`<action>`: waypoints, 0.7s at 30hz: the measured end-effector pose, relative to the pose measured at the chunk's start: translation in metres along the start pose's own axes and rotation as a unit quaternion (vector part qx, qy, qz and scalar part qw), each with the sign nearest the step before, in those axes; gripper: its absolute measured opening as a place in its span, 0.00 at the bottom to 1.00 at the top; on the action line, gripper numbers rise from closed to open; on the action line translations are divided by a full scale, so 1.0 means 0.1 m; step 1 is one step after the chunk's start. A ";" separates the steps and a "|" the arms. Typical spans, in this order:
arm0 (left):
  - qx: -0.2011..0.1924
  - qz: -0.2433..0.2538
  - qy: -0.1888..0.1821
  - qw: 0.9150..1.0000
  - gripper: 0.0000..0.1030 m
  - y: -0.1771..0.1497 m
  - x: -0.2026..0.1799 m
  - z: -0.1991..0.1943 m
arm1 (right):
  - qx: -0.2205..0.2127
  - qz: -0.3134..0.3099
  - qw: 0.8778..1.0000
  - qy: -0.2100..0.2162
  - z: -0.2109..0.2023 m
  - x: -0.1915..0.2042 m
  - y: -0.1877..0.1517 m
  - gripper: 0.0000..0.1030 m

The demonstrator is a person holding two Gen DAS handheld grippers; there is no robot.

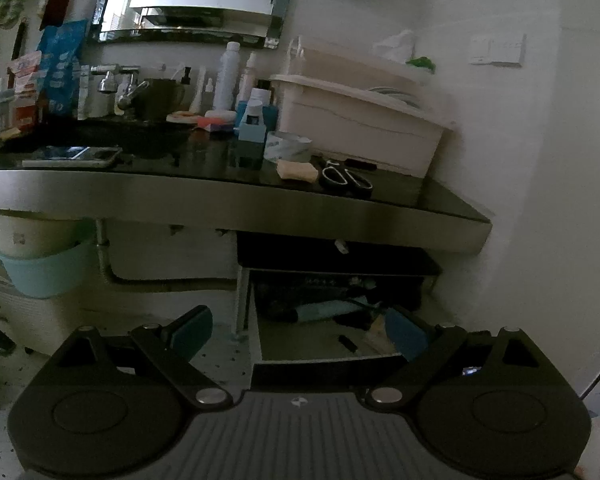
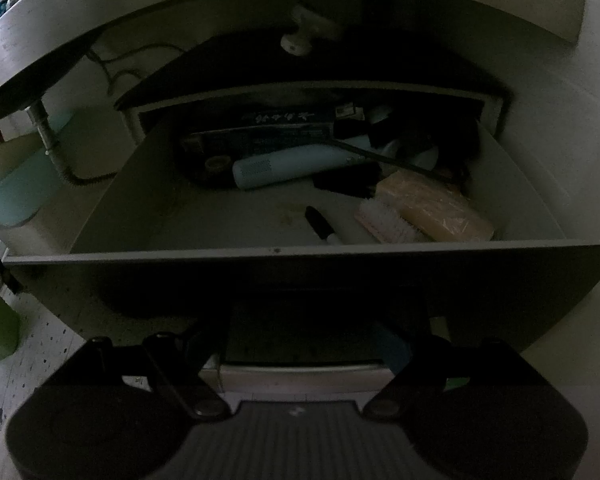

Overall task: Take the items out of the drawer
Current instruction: 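Press the right tool against the black drawer front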

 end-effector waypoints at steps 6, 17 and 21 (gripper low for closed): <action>0.003 0.000 0.006 1.000 0.91 -0.01 0.02 0.02 | -0.002 0.000 1.000 0.000 0.04 0.00 0.02 0.80; 0.008 -0.004 0.015 1.000 0.91 -0.02 0.07 0.03 | 0.003 0.001 1.000 -0.001 0.04 0.00 0.02 0.80; 0.011 -0.004 0.016 1.000 0.91 -0.02 0.07 0.04 | 0.005 0.002 1.000 -0.002 0.03 0.01 0.03 0.80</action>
Point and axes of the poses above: each gripper's, at about its wrist camera, not at the fingertips, and z roughly the way its jaws point, x to its left, y to its top, the point moved 1 cm from there along z, roughly the way its jaws point, and after that the axes turned 6 degrees about -z, right-handed, at the moved point
